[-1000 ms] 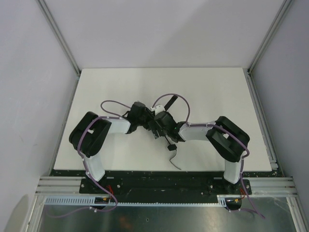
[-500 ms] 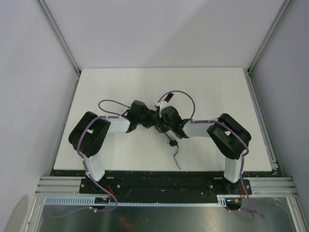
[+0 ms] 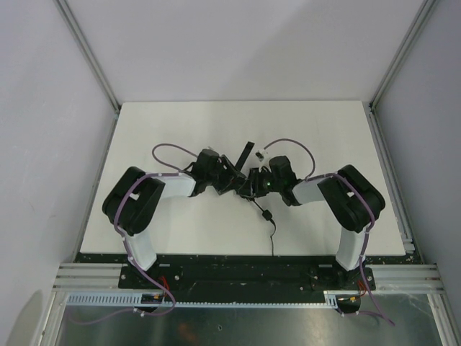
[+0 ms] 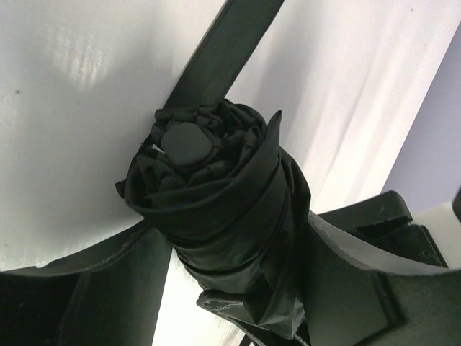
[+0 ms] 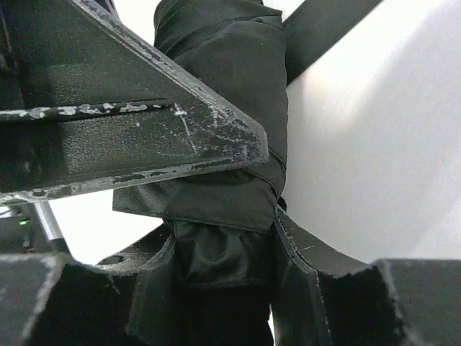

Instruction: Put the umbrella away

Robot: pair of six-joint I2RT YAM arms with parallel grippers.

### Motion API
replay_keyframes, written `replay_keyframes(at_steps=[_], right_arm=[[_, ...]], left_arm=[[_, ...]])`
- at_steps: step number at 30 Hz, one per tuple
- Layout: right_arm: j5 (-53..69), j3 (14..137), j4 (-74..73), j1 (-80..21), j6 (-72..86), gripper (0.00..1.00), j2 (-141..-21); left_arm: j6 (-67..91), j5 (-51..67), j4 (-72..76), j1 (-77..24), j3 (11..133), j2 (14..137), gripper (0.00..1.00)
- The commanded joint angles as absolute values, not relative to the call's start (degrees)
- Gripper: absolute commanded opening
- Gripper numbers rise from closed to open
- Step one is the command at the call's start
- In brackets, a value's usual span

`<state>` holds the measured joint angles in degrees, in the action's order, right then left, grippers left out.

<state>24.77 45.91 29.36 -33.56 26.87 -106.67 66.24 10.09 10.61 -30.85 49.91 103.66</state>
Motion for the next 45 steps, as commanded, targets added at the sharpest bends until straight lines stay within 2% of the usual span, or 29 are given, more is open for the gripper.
replay_keyframes(at_steps=[1, 14, 16, 19, 22, 24, 25, 32, 34, 36, 39, 45], right_arm=[[33.26, 44.21, 36.13, -30.68, 36.31, 0.0, -106.87], [41.67, 42.08, 63.93, -28.58, 57.79, 0.0, -114.47], [42.34, 41.96, 66.1, -28.57, 59.29, 0.0, -115.5], [42.66, 41.27, 66.82, -28.42, 59.33, 0.0, -116.23], [42.16, 40.84, 62.65, -28.37, 56.89, 0.0, -115.87], [41.26, 40.8, 57.04, -28.34, 53.4, 0.07, -114.53], [40.23, 40.79, 53.17, -28.32, 51.09, 0.14, -113.38], [26.96, 42.93, 23.78, -28.64, 30.07, 0.8, -102.94], [22.16, 43.6, 18.67, -29.53, 25.91, 0.94, -99.78], [16.81, 44.5, 14.97, -31.49, 22.5, 0.98, -96.6], [8.05, 46.97, 11.35, -35.59, 17.84, 0.99, -93.86], [-4.48, 54.09, 7.01, -42.8, 11.17, 0.99, -97.25]], left_arm=[[60.04, 8.58, -2.88, -30.46, 47.58, 107.24, 0.7], [60.92, 11.43, -0.43, -32.32, 47.44, 110.24, 0.66], [60.82, 11.19, 0.77, -32.29, 46.99, 110.4, 0.57], [61.53, 11.08, 4.4, -32.17, 45.04, 110.73, 0.29], [61.93, 11.29, 6.19, -32.16, 43.74, 111.78, 0.12], [62.04, 11.37, 7.08, -32.17, 43.04, 112.32, 0.05], [62.09, 11.44, 7.32, -32.17, 42.74, 112.5, 0.03], [62.28, 10.8, 8.19, -32.25, 41.29, 110.63, 0.0], [62.5, 10.54, 8.18, -32.26, 41.13, 109.72, 0.0], [63.11, 10.59, 8.06, -32.26, 41.02, 109.19, 0.0], [64.46, 11.08, 7.25, -32.23, 41.09, 108.75, 0.0], [66.34, 11.31, 3.52, -32.25, 42.31, 108.27, 0.0]])
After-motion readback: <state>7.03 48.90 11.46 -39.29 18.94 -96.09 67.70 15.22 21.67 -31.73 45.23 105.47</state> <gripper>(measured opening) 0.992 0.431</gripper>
